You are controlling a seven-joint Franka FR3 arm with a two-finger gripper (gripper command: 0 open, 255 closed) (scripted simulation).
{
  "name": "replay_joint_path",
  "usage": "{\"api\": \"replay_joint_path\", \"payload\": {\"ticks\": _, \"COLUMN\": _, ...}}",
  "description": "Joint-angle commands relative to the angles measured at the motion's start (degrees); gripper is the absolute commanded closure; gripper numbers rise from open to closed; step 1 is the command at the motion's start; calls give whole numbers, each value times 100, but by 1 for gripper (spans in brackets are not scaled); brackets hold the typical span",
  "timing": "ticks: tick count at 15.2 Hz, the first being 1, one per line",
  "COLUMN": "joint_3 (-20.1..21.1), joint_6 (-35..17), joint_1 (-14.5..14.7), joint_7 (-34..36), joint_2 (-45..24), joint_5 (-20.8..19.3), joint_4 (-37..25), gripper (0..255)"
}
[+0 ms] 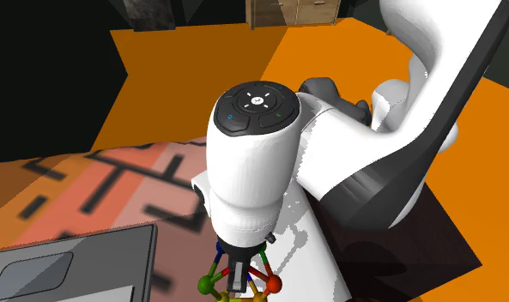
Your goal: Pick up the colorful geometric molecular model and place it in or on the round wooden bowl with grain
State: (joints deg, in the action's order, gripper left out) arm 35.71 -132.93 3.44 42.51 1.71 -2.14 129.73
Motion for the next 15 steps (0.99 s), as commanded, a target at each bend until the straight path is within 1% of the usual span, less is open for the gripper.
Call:
{"api": "replay_joint_path", "payload": {"ticks": 1, "joint_3": 2, "joint_6": 0, "joint_1": 2, "joint_7": 0, "joint_2": -2, "joint_5": 1, "joint_4": 1, "gripper": 255}}
{"api": "replay_joint_path", "payload": {"ticks": 4, "joint_3": 2, "joint_6": 0, "joint_1": 2, "joint_7": 0, "joint_2": 0, "joint_5": 2, "joint_4": 3, "gripper": 255}}
{"api": "replay_joint_path", "payload": {"ticks": 15, "joint_3": -73, "joint_6": 844, "joint_1": 10, "joint_7": -289, "joint_2": 476, "joint_5": 361, "joint_4": -454, "gripper": 255}}
